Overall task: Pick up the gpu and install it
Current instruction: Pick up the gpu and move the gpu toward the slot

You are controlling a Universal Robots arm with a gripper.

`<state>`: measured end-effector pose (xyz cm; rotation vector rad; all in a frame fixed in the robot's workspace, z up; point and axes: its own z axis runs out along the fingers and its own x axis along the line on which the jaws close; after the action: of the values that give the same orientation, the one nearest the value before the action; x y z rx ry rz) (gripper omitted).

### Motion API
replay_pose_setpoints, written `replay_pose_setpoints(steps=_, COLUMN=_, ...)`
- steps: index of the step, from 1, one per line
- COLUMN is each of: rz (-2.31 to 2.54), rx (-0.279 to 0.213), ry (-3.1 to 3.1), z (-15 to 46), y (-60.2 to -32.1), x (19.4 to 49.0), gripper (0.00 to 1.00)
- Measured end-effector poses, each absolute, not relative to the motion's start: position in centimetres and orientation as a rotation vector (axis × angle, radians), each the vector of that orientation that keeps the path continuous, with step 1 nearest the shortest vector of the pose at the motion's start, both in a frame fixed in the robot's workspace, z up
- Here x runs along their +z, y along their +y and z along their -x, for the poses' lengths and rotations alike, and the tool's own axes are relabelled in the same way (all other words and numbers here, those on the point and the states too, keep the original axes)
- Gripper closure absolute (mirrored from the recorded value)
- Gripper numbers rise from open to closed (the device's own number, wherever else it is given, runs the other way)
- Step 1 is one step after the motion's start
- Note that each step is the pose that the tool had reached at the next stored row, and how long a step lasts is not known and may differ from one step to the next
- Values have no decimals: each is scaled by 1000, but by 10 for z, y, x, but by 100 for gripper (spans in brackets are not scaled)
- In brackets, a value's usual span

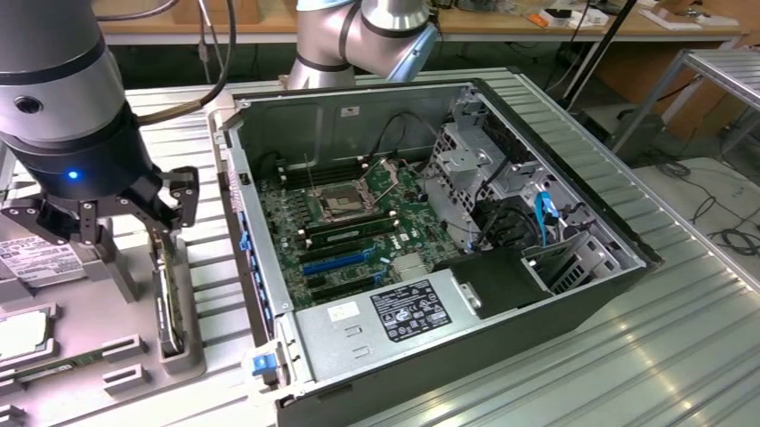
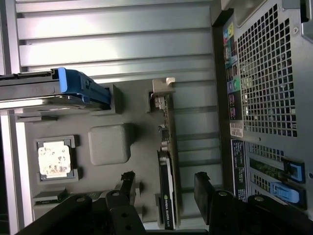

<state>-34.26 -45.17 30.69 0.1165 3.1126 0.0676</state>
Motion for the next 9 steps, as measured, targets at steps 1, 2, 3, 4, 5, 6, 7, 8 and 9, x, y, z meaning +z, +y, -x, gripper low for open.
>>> replay_pose_setpoints(steps=1, rz=-116, rx=68, ry=3113, z=343, y=-452, x=306, gripper=40)
replay_pose_setpoints(steps=2, rz=-116, rx=68, ry=3113, z=343, y=-452, x=305, gripper=40)
replay_pose_setpoints(steps=3, rz=-116, rx=68, ry=3113, z=343, y=-452, x=303, gripper=40)
replay_pose_setpoints(steps=4, rz=-116, rx=68, ry=3113, z=343, y=-452, x=302, gripper=40)
replay_pose_setpoints(steps=5, rz=-116, rx=68, ry=3113, z=343, y=-452, x=300, gripper=40)
replay_pose_setpoints(steps=6, rz=-116, rx=68, ry=3113, z=343, y=-452, x=298, gripper=40)
replay_pose_setpoints(steps=7, rz=-115, rx=68, ry=3113, z=343, y=-452, x=296, gripper=40)
replay_pose_setpoints(steps=8, rz=-115, rx=68, ry=3113, z=343, y=-452, x=295, gripper=40)
replay_pose_setpoints(steps=9, rz=-115, rx=68, ry=3113, z=343, y=-452, x=295, gripper=40)
